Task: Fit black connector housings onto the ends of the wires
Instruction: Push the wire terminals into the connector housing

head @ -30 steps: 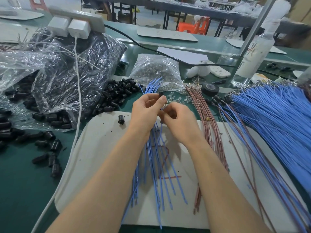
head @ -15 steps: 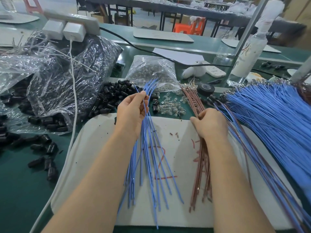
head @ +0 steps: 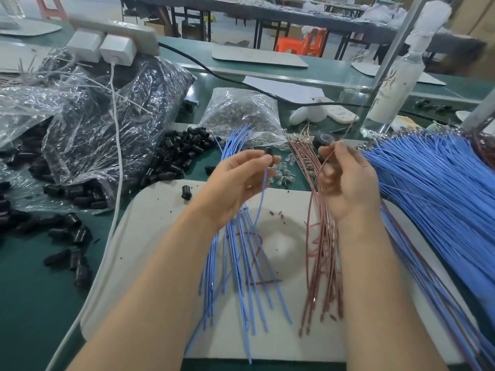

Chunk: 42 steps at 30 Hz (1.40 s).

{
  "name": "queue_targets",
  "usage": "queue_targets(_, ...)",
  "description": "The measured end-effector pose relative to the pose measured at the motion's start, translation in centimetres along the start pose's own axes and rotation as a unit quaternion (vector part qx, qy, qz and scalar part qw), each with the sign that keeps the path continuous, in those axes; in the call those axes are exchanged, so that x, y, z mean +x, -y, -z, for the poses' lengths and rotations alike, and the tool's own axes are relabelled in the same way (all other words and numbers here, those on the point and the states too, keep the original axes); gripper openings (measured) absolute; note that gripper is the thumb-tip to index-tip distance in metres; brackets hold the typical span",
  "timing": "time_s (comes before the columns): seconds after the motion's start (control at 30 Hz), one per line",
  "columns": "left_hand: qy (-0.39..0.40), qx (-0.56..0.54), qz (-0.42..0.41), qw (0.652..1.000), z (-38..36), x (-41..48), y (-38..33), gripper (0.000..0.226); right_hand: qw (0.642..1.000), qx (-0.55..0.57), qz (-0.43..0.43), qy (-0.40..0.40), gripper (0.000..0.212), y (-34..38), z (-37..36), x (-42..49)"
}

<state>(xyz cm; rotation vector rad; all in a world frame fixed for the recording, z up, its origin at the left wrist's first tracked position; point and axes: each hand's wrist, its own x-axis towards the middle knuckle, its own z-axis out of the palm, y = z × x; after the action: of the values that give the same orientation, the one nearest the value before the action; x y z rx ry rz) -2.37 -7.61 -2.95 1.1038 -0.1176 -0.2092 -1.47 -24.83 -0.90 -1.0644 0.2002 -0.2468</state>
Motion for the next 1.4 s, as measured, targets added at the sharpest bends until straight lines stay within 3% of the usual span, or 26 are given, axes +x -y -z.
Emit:
queue_targets(0.17,0.117,0.072,0.049,0.989,-0.5,-0.4,0.6,0.014,0.991,0.014,0.11,-0.082,0.012,-0.1,-0.4,-0.4)
queue_targets(0.33,0.07,0.172,0.029,0.982,-0.3,-0.2,0.9,0.005,0.984,0.129,0.088,-0.083,0.01,0.2,-0.2,-0.3)
queue_targets(0.47,0.084,0.262,0.036,0.961,-0.3,-0.4,0.8,0.007,0.976,0.181,0.094,-0.079,0.004,0.3,0.5,-0.1)
queue_targets(0.53,0.067,0.277,0.021,0.958,-0.4,-0.5,0.7,0.009,0.987,0.129,0.085,-0.053,0.01,0.1,0.6,0.3)
queue_targets(0.6,0.038,0.267,0.0,0.963,-0.5,-0.4,0.6,0.01,0.997,-0.051,0.061,-0.009,0.018,-0.8,0.2,0.5)
queue_targets(0.67,0.009,0.244,-0.018,0.97,-0.5,-0.3,0.6,0.006,0.963,-0.254,0.033,0.08,0.018,-2.0,-0.7,0.2)
queue_targets(0.73,-0.006,0.221,-0.033,0.975,-0.5,-0.2,0.6,0.004,0.928,-0.34,0.028,0.147,0.023,-3.1,-1.4,-0.3)
queue_targets(0.83,-0.038,0.273,-0.056,0.96,-0.6,-0.1,0.9,0.006,0.919,-0.372,0.11,0.074,0.028,-3.3,-1.5,-0.3)
queue_targets(0.93,-0.091,0.418,-0.107,0.897,-0.4,0.0,1.4,0.008,0.931,-0.308,0.197,-0.018,0.026,-2.8,-1.1,-0.1)
queue_targets(1.0,-0.111,0.452,-0.121,0.877,-0.3,0.1,1.7,0.007,0.935,-0.269,0.227,-0.043,0.024,-2.5,-1.1,-0.2)
queue_targets(1.4,-0.107,0.497,-0.128,0.852,-0.2,0.0,1.8,0.007,0.917,-0.279,0.276,-0.071,0.021,-2.4,-1.2,-0.4)
